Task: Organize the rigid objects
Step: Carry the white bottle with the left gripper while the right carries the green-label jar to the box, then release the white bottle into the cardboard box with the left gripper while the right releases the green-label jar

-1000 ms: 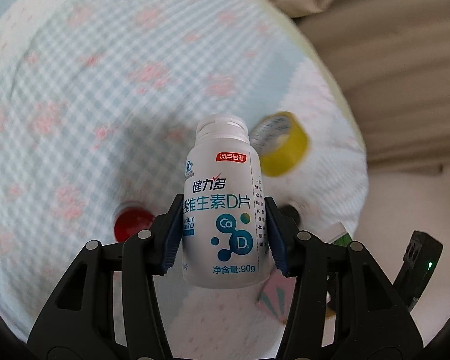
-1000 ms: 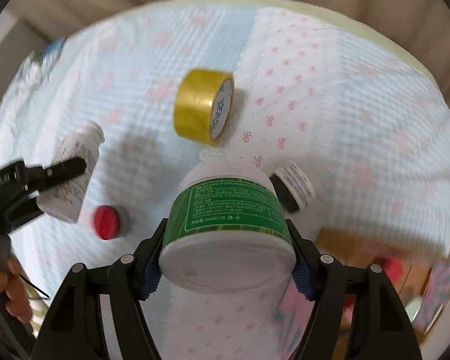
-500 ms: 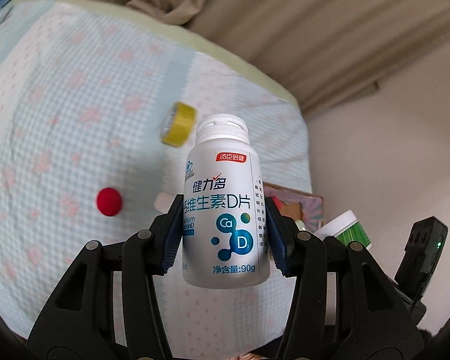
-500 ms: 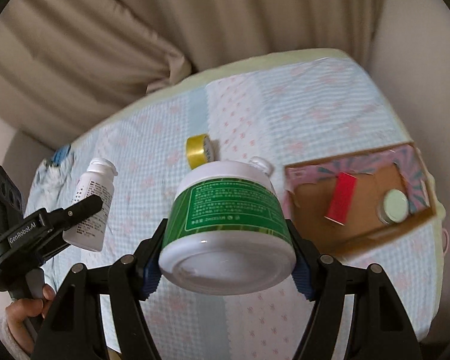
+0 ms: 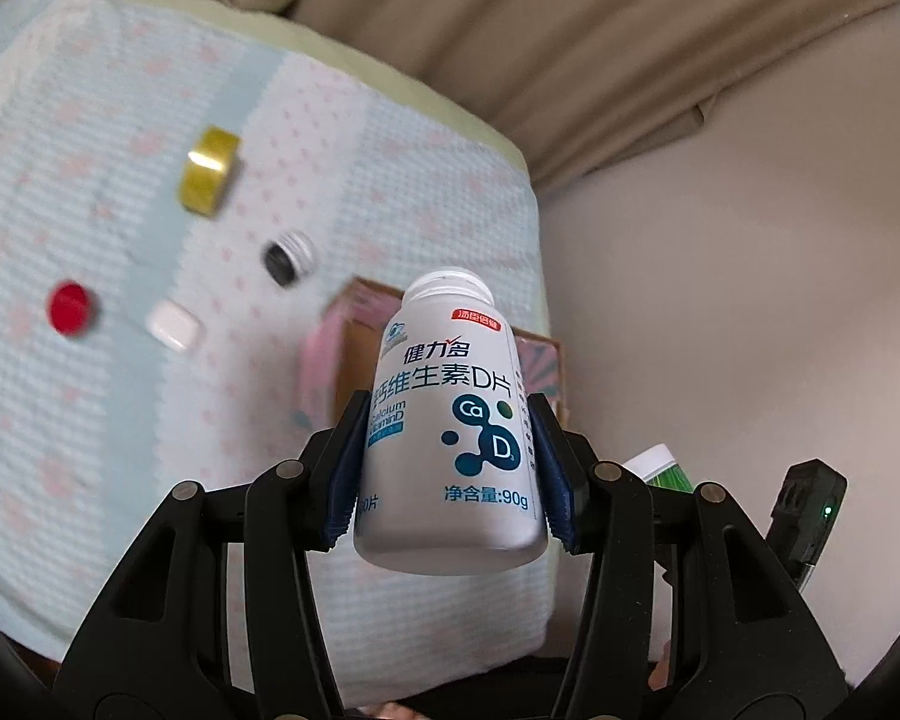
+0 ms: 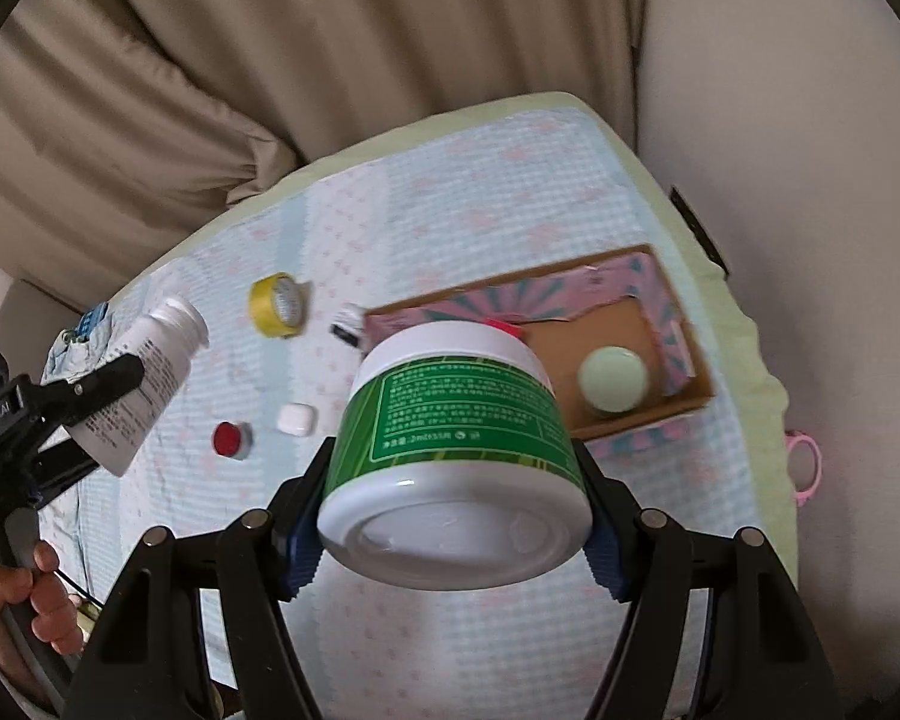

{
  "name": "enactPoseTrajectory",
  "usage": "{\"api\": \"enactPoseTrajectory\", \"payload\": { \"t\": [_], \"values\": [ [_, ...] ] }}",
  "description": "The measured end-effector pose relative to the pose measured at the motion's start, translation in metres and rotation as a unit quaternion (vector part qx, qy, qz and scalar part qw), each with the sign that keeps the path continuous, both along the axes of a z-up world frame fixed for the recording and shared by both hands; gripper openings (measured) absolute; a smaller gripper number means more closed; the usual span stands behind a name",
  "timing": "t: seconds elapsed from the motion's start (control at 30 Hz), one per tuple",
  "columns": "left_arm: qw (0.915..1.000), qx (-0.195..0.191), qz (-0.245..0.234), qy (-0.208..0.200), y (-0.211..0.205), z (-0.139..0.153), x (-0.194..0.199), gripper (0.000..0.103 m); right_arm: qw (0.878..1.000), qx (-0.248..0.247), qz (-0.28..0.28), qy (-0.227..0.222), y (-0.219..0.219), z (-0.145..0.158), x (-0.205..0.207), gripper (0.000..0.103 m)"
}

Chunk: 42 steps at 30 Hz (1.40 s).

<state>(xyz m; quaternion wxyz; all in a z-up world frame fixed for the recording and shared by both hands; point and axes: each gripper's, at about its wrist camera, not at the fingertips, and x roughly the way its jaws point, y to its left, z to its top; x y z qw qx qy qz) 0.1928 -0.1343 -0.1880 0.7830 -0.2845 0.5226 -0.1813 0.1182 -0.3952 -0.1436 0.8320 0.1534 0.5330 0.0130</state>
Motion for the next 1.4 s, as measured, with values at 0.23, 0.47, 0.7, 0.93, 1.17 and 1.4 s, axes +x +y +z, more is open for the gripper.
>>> {"api": "enactPoseTrajectory", "payload": {
  "t": [0.23,0.47,0.7,0.93,1.17,1.4],
  "values": [
    [0.9995,-0.006,-0.004,0.032,-0.070,-0.038,0.011,0.047,1.000,0.012,-0.015,0.017,-0.068,-0.026,0.013,0.067],
    [0.9972,0.014,-0.027,0.068,-0.125,-0.085,0.038,0.047,0.998,0.035,-0.031,0.042,-0.108,-0.062,0.038,0.067],
    [0.9923,0.039,-0.055,0.104,-0.171,-0.132,0.071,0.047,0.996,0.052,-0.029,0.069,-0.126,-0.105,0.077,0.067],
    [0.9854,0.072,-0.095,0.122,-0.205,-0.171,0.094,0.047,0.994,0.061,-0.028,0.091,-0.133,-0.147,0.104,0.067],
    [0.9777,0.109,-0.135,0.119,-0.223,-0.183,0.103,0.047,0.991,0.077,-0.023,0.105,-0.138,-0.165,0.123,0.067],
    [0.9578,0.200,-0.191,0.080,-0.224,-0.168,0.096,0.103,0.997,0.052,-0.043,0.037,-0.142,-0.145,0.134,0.103]
  ]
}}
